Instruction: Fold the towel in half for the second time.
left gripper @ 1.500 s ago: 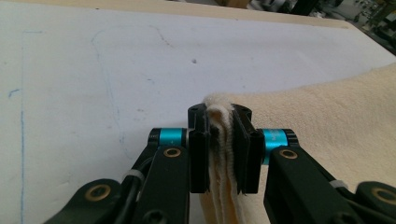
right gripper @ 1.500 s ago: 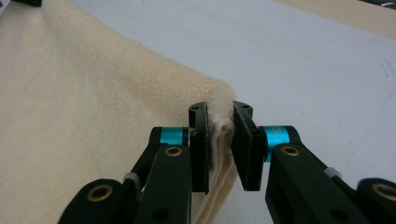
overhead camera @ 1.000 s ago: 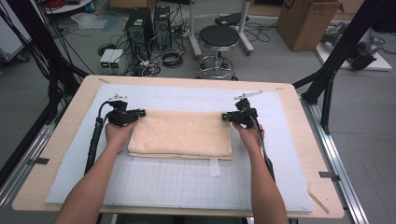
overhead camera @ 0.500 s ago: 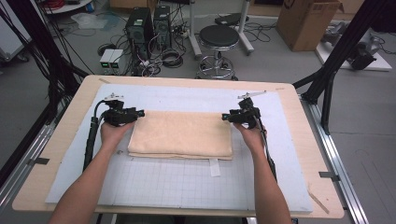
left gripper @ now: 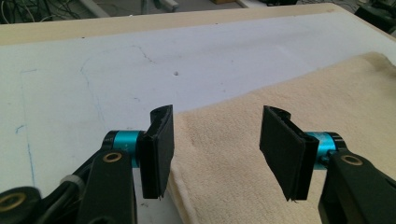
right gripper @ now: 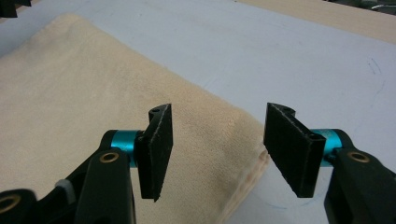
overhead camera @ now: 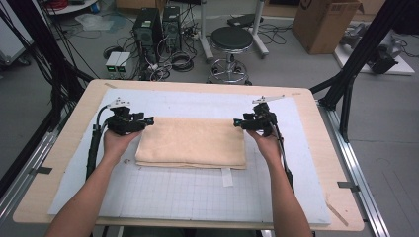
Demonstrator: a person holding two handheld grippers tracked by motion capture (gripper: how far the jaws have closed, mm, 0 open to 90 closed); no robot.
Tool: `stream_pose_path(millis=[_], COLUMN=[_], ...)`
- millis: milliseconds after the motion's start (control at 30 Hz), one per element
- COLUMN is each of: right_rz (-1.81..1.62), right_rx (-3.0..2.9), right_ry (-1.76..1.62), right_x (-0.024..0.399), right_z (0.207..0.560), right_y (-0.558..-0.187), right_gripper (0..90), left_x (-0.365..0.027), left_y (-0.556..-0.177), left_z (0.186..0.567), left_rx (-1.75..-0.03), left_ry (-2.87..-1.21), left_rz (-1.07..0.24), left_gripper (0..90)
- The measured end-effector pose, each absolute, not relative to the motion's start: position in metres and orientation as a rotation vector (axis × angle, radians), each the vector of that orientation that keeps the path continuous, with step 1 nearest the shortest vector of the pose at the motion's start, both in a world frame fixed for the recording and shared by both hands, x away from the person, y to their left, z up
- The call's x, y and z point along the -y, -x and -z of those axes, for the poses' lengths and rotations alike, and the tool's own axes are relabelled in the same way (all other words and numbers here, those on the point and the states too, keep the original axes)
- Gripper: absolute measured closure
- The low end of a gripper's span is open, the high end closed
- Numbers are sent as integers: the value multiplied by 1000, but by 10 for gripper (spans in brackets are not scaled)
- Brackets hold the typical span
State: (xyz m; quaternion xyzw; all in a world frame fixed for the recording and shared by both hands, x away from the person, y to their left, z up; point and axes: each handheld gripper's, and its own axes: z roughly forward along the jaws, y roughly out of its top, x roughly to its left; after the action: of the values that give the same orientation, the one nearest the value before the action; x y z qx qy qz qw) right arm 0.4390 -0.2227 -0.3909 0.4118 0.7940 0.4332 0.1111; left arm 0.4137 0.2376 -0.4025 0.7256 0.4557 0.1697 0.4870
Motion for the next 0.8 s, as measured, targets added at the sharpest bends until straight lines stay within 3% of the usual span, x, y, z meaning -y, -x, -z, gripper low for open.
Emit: stream_pose_path(millis=[800], right_rz=[-1315], right_rx=[-2334], right_ry=[-1149], right_x=[208], right_z=[381], right_y=[-423], right_gripper=[286], left_x=[-232], left_y=[-393], left_z=[394], left_rx=[-1020], left_ry=[-1808], left_rz=[-394], left_gripper=[391])
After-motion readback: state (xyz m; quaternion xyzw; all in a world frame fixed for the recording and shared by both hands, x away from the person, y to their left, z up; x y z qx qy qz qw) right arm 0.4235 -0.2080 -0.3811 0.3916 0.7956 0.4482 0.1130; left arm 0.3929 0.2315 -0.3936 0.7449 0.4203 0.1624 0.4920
